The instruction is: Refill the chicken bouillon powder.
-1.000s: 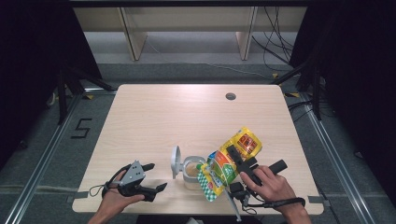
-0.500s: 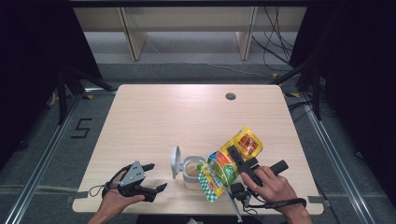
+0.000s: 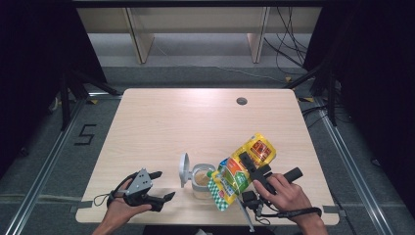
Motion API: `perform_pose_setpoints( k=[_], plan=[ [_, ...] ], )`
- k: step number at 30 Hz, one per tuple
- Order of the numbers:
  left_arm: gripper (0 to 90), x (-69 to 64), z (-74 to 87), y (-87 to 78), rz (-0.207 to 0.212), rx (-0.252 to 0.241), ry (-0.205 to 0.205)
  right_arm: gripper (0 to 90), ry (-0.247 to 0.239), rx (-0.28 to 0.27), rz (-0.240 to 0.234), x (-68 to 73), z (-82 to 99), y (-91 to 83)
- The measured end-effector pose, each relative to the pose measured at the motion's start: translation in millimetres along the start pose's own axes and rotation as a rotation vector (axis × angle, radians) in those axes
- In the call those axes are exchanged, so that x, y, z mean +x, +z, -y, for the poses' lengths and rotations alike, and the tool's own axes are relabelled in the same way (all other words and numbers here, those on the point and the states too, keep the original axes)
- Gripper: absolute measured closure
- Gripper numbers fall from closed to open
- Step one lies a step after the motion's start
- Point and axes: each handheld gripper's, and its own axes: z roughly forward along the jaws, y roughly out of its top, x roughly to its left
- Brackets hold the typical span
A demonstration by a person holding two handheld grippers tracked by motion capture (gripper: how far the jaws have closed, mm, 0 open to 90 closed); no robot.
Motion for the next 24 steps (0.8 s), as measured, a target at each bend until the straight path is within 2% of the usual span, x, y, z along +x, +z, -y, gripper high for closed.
perform_pose_setpoints(
  k=[1,3,4,5,8,10,11,12,16,17,18,20,21,24],
  plan=[
    [16.3,0.0,-0.1,-0.3,0.0,-0.001,0.002,51.7,0.023,0.011,0.002,1.6,0.7,-0.8],
    [16.3,0.4,-0.6,-0.3,-0.001,0.002,0.005,51.7,0.028,0.016,0.0,2.3,1.2,-1.2],
    [16.3,0.4,-0.6,-0.3,-0.001,0.002,0.005,51.7,0.028,0.016,0.0,2.3,1.2,-1.2],
    [16.3,-2.3,0.5,-0.3,-0.006,0.002,-0.027,51.7,0.025,0.009,-0.002,2.3,1.1,0.1],
    [16.3,-2.3,0.1,-0.2,-0.006,0.001,-0.028,51.7,0.021,0.008,-0.003,2.1,1.2,0.0],
    [16.3,-1.7,0.1,0.2,-0.006,0.001,-0.024,51.7,0.035,0.014,0.001,2.9,1.8,-0.2],
    [16.3,-2.6,0.6,-0.1,-0.004,-0.001,-0.028,51.7,0.006,0.0,0.0,0.8,2.0,1.4],
    [16.3,-2.5,0.2,-0.3,-0.005,-0.002,-0.022,51.7,-0.003,-0.006,0.004,0.2,2.1,1.7],
    [16.3,-2.8,-0.2,-0.6,-0.006,-0.002,-0.03,51.7,0.022,0.007,-0.006,2.8,2.8,1.6],
    [16.3,-1.1,-0.5,-1.3,-0.003,0.0,0.008,51.8,0.021,0.01,-0.006,3.4,2.4,2.0],
    [16.3,-3.2,0.0,-1.1,-0.007,0.0,-0.027,51.8,0.024,0.011,-0.007,3.7,2.4,1.7],
    [16.3,-2.5,-0.3,-0.9,-0.004,-0.003,-0.022,51.8,0.022,0.008,-0.005,3.6,2.7,2.0],
    [16.3,-0.9,-0.9,-0.7,-0.003,-0.001,0.005,51.8,0.035,0.011,-0.007,4.7,3.2,2.6],
    [16.3,-1.4,-0.4,-1.0,-0.004,-0.001,0.008,51.9,0.041,0.016,-0.017,6.5,3.4,2.5]
  ],
)
